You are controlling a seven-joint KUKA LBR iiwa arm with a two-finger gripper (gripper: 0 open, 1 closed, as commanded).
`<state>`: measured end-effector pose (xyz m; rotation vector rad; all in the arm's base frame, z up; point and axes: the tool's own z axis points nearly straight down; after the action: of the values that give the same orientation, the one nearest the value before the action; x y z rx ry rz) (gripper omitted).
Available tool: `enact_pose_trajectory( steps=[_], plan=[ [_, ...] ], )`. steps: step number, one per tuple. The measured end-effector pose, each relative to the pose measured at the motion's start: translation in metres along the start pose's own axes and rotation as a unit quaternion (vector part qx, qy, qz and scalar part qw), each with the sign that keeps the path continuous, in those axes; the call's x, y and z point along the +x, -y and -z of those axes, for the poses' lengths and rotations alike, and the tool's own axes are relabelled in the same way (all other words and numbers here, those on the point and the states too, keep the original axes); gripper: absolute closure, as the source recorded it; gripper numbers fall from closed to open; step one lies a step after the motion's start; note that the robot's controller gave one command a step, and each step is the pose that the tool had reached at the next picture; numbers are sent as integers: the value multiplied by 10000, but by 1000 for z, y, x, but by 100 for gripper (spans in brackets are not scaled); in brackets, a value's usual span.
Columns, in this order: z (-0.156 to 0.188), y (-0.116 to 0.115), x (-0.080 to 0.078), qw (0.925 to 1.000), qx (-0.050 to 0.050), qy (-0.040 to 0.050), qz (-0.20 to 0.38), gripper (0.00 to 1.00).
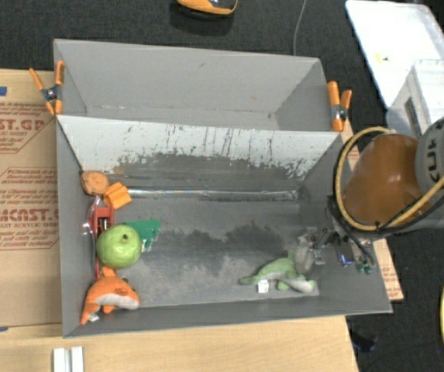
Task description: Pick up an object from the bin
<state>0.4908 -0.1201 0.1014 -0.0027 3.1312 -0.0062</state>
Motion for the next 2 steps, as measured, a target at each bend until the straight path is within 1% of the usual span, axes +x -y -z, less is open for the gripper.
enact_pose_trajectory(
  steps=[1, 2],
  plan=[
    [-23, -43, 7, 9956, 4, 50, 934, 0],
    [-23, -43, 7, 9956, 6, 44, 935, 0]
  ],
)
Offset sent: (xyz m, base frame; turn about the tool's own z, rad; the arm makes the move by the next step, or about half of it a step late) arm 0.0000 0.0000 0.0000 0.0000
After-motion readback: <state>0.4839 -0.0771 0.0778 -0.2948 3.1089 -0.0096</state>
